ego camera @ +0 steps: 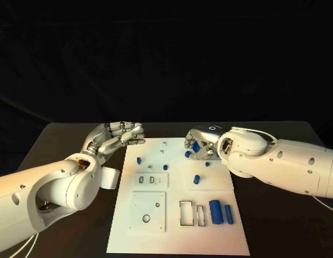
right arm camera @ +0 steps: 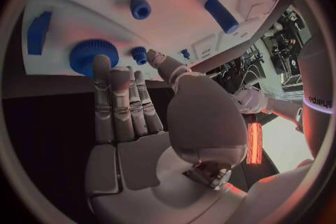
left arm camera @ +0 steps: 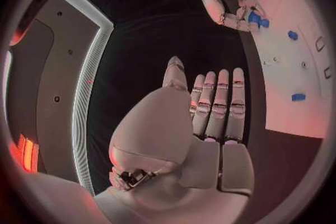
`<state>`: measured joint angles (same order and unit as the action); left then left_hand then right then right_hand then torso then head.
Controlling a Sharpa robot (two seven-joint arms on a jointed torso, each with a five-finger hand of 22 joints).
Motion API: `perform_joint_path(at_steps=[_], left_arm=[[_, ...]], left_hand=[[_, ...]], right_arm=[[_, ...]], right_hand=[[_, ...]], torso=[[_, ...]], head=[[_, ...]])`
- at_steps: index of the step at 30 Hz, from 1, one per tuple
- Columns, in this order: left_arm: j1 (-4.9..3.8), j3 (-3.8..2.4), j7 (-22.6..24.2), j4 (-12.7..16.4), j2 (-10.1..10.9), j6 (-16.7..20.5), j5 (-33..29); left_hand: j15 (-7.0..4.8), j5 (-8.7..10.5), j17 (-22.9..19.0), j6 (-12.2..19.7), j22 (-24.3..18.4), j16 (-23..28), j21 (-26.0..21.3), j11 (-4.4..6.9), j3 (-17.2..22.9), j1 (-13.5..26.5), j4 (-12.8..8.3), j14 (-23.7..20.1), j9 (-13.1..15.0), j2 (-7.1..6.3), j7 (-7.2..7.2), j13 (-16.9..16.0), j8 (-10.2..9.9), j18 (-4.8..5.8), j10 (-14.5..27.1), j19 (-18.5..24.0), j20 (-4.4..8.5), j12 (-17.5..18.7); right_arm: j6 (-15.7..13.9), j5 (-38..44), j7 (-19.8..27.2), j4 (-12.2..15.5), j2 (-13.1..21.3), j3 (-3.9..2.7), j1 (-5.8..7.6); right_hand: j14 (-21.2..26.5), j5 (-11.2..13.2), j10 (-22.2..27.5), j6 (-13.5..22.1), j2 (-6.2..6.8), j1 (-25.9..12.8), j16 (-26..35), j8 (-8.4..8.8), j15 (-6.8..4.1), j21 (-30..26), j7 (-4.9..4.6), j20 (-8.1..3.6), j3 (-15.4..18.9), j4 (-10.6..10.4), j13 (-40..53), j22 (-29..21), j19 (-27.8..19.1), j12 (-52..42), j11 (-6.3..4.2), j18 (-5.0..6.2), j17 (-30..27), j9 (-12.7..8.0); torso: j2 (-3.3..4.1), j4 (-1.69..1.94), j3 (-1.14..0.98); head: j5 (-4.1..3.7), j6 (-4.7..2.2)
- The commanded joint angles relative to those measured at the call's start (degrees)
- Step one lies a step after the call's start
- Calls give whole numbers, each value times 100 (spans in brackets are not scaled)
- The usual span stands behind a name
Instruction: Assemble the parts on the task board
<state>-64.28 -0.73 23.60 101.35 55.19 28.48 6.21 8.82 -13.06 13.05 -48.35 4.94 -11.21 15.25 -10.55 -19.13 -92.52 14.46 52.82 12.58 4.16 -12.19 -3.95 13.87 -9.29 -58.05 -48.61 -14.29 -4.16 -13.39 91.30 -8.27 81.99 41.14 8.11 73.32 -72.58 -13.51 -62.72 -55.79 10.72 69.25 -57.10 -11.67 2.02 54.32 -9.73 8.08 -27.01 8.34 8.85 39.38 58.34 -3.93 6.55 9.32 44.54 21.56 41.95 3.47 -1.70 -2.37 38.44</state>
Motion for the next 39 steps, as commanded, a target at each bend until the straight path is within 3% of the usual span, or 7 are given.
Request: perform_joint_path(at_steps=[1, 9, 34, 39], left_arm=[[-20, -7, 32, 24, -1, -124, -26], [-30, -7, 13, 14, 3, -127, -54], [-50, -7, -39, 7, 26, -125, -66], [-51, -7, -54, 0, 27, -127, -66]], left_hand=[[-6, 20, 7, 51, -8, 47, -41, 8, -40, 10, 7, -36, 7, 60, -51, 3, -34, -92, 39, 19, -37, 31], [-4, 18, 8, 60, -11, 54, -45, 5, -47, 10, 5, -41, 9, 67, -54, 4, -38, -92, 48, 19, -39, 35], [2, 17, 12, 75, -17, 68, -53, 1, -55, -5, -8, -53, 15, 83, -60, 6, -46, -90, 69, 21, -42, 43], [3, 21, 14, 81, -19, 71, -55, -1, -58, -12, -14, -55, 17, 86, -62, 7, -49, -90, 76, 21, -43, 45]], right_arm=[[58, 134, -72, -21, -23, -2, -10], [134, 128, -108, -83, -59, 0, -27], [100, 90, -131, -105, -102, 2, -67], [-66, 57, -142, -87, -92, 2, -67]], right_hand=[[-100, 19, -18, -62, -39, 16, -220, 37, -6, 225, 0, 2, -109, -11, 9, 276, 128, -17, -2, -2, 151, 20], [-331, 187, -174, -173, -31, -63, -833, 6, -31, 851, 51, -17, -491, -83, 8, 1068, 433, -32, -44, -101, 560, 96], [-432, 254, -269, -222, 23, -162, -1135, -33, -46, 1169, 76, -34, -723, -183, -9, 1492, 590, -9, -65, -158, 732, 180], [-540, 230, -461, -357, -41, -197, -1328, -131, -95, 1385, 152, -58, -824, -280, 24, 1787, 758, -73, -126, -199, 892, 265]], torso=[[22, 11, -2], [41, 7, -17], [87, 1, -28], [88, -1, -25]], head=[[8, 10], [38, 9], [67, 48], [69, 53]])
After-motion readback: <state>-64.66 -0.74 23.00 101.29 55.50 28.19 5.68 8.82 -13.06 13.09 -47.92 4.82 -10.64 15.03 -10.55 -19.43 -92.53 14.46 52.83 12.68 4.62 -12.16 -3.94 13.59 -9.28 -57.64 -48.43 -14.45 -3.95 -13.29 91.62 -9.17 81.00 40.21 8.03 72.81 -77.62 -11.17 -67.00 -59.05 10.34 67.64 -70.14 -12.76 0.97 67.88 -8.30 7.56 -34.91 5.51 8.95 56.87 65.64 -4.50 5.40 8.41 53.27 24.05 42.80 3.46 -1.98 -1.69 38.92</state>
